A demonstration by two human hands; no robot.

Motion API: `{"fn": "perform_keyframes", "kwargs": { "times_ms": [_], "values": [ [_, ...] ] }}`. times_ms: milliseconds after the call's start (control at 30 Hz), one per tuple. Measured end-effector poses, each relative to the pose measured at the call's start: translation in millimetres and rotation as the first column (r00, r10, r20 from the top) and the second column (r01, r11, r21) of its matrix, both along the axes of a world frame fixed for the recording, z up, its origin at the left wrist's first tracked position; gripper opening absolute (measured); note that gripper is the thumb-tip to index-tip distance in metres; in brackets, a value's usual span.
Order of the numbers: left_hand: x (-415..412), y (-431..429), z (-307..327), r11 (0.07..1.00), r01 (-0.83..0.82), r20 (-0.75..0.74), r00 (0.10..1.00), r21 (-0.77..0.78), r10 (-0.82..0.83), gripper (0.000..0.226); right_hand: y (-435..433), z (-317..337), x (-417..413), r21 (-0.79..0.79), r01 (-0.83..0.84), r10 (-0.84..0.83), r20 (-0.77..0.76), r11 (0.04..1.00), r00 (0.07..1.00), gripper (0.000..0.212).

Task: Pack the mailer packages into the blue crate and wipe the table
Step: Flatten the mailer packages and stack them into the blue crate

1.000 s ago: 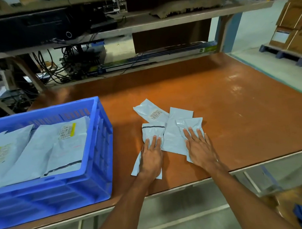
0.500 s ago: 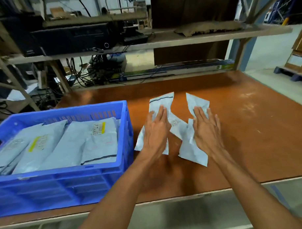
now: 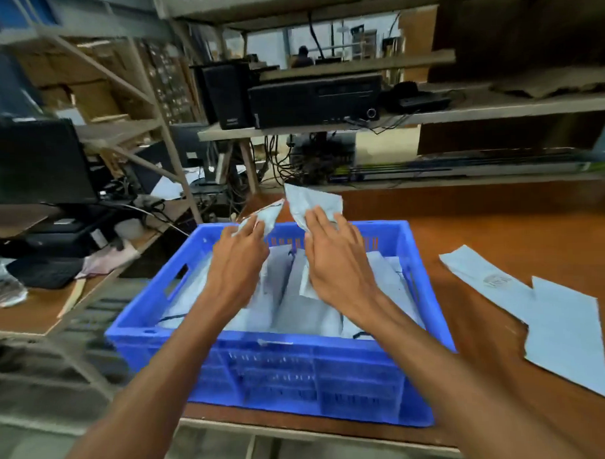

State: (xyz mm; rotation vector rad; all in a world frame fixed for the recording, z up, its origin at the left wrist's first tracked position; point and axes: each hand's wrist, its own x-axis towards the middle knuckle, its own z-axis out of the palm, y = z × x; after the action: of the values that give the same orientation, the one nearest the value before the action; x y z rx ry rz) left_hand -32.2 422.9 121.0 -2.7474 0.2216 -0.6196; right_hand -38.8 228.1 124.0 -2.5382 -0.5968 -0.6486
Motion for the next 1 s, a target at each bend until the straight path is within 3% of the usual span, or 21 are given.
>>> {"fn": "perform_keyframes", "kwargs": {
  "times_ms": [100,133,233,333,400,500,633,867,933,1000],
  "values": [
    [-8,51,-20,0.993,-0.097,-0.074,0.993,-0.065,0.092,0.050,61,-14,1,-0.111,-0.020,0.010,-0.088,0.994,0.996,0.050],
    [-8,64,-26,0.989,-0.113,-0.090,0.990,-0.096,0.105,0.054,77,-17,1,-0.143,-0.019,0.004,-0.103,0.990,0.995,0.051],
    [-9,89,-34,0.971,-0.201,-0.168,0.969,-0.127,0.179,0.035,115,-22,-1,-0.208,-0.009,-0.028,-0.173,0.978,0.984,0.049],
    [-4,98,-42,0.970,-0.185,-0.266,0.954,-0.159,0.138,0.034,139,-32,1,-0.250,-0.073,-0.017,-0.339,0.965,0.941,0.042],
    [-2,105,-50,0.953,-0.197,-0.423,0.902,-0.229,0.085,0.042,143,-39,6,-0.260,-0.141,-0.010,-0.503,0.955,0.864,0.046],
    [-3,121,-58,0.932,-0.260,-0.513,0.853,-0.254,0.098,0.072,134,-47,17,-0.325,-0.141,-0.045,-0.503,0.935,0.863,0.060],
    [-7,124,-66,0.985,-0.158,-0.653,0.753,-0.064,0.078,0.052,121,-60,23,-0.469,-0.248,-0.037,-0.518,0.848,0.855,0.058],
    [-7,105,-54,0.985,-0.162,-0.615,0.772,0.054,0.161,0.049,122,-63,25,-0.456,-0.246,-0.070,-0.572,0.855,0.818,0.059],
    [-8,90,-41,0.983,-0.174,-0.525,0.843,-0.059,0.118,0.051,108,-51,27,-0.382,-0.214,-0.001,-0.490,0.899,0.871,0.058],
    [0,71,-32,0.950,-0.140,-0.383,0.924,-0.279,0.024,0.064,78,-29,34,-0.237,-0.150,0.062,-0.343,0.960,0.937,0.055]
  ]
}}
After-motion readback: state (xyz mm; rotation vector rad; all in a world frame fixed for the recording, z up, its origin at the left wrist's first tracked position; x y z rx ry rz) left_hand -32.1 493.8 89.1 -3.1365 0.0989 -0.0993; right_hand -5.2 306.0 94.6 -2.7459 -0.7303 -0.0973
